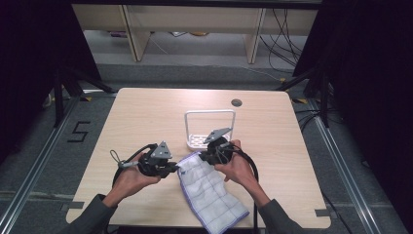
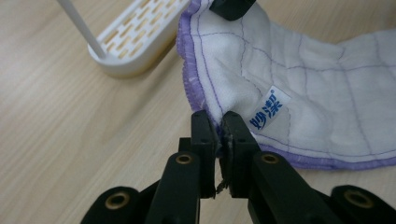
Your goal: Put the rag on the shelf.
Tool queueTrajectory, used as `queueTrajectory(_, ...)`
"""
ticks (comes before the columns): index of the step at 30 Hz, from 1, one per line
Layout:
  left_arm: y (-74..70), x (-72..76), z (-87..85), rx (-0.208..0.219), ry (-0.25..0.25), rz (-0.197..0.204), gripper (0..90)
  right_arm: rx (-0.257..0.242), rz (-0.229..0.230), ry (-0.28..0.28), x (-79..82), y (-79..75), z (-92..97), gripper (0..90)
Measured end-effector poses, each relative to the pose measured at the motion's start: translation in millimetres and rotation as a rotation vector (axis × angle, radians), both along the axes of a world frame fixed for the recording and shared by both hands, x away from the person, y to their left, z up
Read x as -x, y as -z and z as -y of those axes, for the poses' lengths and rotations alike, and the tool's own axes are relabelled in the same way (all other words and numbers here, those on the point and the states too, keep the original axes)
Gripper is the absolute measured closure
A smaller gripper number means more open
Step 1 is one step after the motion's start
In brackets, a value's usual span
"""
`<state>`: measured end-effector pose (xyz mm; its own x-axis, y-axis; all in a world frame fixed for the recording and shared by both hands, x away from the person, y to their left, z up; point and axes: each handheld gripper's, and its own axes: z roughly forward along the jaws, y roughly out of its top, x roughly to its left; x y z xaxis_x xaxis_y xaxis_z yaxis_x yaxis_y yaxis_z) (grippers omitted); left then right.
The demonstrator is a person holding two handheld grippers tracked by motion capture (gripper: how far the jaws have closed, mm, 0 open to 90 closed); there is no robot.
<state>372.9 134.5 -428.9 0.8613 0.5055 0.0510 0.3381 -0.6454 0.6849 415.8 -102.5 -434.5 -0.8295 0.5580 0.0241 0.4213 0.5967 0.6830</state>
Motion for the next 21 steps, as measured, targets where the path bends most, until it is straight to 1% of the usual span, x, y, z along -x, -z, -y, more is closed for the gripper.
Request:
queueTrajectory(1, -3.9, 1.7, 1.4, 0.007, -0.006, 0.003, 84.1, -0.013, 0.002, 0.012, 2.7, -3.1, 2.1, 86.2)
queueTrajectory(2, -7.5, 2.7, 2.9, 0.01, 0.0, 0.011, 84.1, -0.019, 0.001, 0.016, 4.7, -6.2, 4.1, 86.2)
queueTrajectory(3, -11.1, 3.2, 4.3, 0.006, 0.009, 0.017, 84.1, -0.037, 0.01, 0.009, 6.2, -8.5, 5.9, 86.2)
queueTrajectory(4, -14.2, 3.2, 5.7, 0.003, 0.015, 0.027, 84.1, -0.043, 0.034, 0.006, 6.9, -11.4, 8.8, 86.2)
queueTrajectory(5, -17.2, 3.2, 7.1, -0.002, 0.022, 0.034, 84.1, -0.046, 0.035, 0.011, 8.5, -14.1, 10.7, 86.2)
queueTrajectory(6, -19.9, 3.6, 8.8, 0.001, 0.019, 0.038, 84.1, -0.037, 0.031, 0.028, 11.1, -18.4, 13.2, 86.2)
queueTrajectory(7, -23.2, 3.2, 9.8, -0.002, 0.027, 0.044, 84.2, -0.045, 0.035, 0.017, 12.3, -21.6, 15.4, 86.2)
queueTrajectory(9, -29.8, 2.8, 11.6, 0.007, 0.037, 0.052, 84.2, -0.052, 0.053, 0.018, 14.8, -27.7, 19.3, 86.2)
queueTrajectory(10, -33.5, 2.4, 11.9, 0.008, 0.039, 0.059, 84.2, -0.057, 0.065, 0.027, 16.3, -30.5, 21.2, 86.2)
queueTrajectory(11, -37.0, 2.5, 12.4, 0.019, 0.036, 0.064, 84.3, -0.069, 0.073, 0.025, 17.3, -33.3, 22.9, 86.3)
queueTrajectory(12, -40.9, 2.1, 12.3, 0.02, 0.047, 0.065, 84.3, -0.075, 0.082, 0.026, 18.1, -36.3, 24.6, 86.3)
queueTrajectory(13, -44.6, 1.9, 12.5, 0.017, 0.047, 0.072, 84.3, -0.083, 0.074, 0.041, 20.9, -39.8, 26.2, 86.3)
queueTrajectory(14, -47.8, 1.9, 13.0, 0.017, 0.05, 0.079, 84.4, -0.086, 0.097, 0.042, 21.1, -42.7, 28.0, 86.3)
queueTrajectory(15, -51.2, 1.7, 13.3, 0.018, 0.056, 0.08, 84.4, -0.096, 0.098, 0.042, 22.4, -45.4, 28.8, 86.3)
queueTrajectory(17, -58.2, 1.5, 14.1, 0.024, 0.063, 0.088, 84.5, -0.098, 0.107, 0.056, 26.0, -52.3, 30.5, 86.3)
queueTrajectory(18, -62.2, 1.7, 14.3, 0.027, 0.064, 0.095, 84.5, -0.096, 0.12, 0.059, 26.9, -56.0, 31.6, 86.3)
queueTrajectory(19, -66.1, 1.5, 14.5, 0.035, 0.067, 0.102, 84.5, -0.105, 0.116, 0.069, 28.8, -59.3, 32.0, 86.3)
queueTrajectory(20, -70.6, 1.6, 14.4, 0.039, 0.069, 0.107, 84.5, -0.104, 0.141, 0.047, 28.0, -62.9, 33.3, 86.3)
queueTrajectory(21, -75.3, 1.0, 14.2, 0.04, 0.076, 0.118, 84.5, -0.108, 0.154, 0.062, 29.6, -66.8, 34.2, 86.3)
